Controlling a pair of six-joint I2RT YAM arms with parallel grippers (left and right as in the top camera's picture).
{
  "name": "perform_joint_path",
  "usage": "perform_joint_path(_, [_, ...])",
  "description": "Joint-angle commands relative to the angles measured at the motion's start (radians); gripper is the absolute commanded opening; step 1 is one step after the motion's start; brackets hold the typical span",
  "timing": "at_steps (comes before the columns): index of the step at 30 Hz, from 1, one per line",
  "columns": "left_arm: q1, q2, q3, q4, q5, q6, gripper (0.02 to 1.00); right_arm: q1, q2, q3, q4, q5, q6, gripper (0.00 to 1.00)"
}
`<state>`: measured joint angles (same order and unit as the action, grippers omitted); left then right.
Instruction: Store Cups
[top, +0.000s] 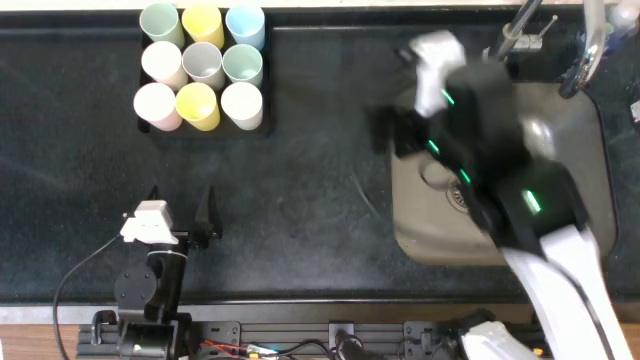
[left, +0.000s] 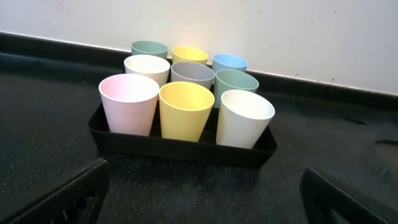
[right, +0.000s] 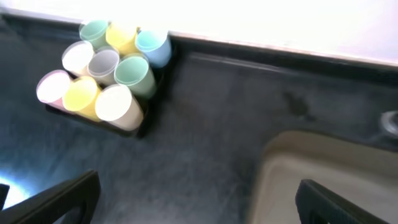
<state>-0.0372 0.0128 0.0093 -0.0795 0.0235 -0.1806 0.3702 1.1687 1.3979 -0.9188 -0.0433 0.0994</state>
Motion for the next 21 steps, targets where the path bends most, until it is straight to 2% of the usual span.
perform_joint_path(1, [0.003, -0.010, -0.002, -0.005, 0.002, -0.007, 1.000, -0.089, -0.231, -0.193, 0.047, 0.010, -0.010, 0.998])
perform_joint_path(6, [0.003, -0.010, -0.001, -0.005, 0.002, -0.007, 1.000, -0.202, -0.491, -0.409, 0.117, 0.006, -0.010, 0.998])
perform_joint_path(9, [0.003, -0.010, -0.002, -0.005, 0.002, -0.007, 1.000, -0.239, -0.651, -0.560, 0.230, 0.007, -0.010, 0.998])
perform_joint_path(15, [0.003, -0.010, -0.001, -0.005, 0.002, -0.007, 1.000, -0.252, -0.904, -0.869, 0.518, 0.006, -0.010, 0.998])
perform_joint_path(21, [0.003, -0.010, -0.002, -0.005, 0.002, -0.007, 0.998, -0.252, -1.023, -1.056, 0.711, 0.008, -0.010, 0.996])
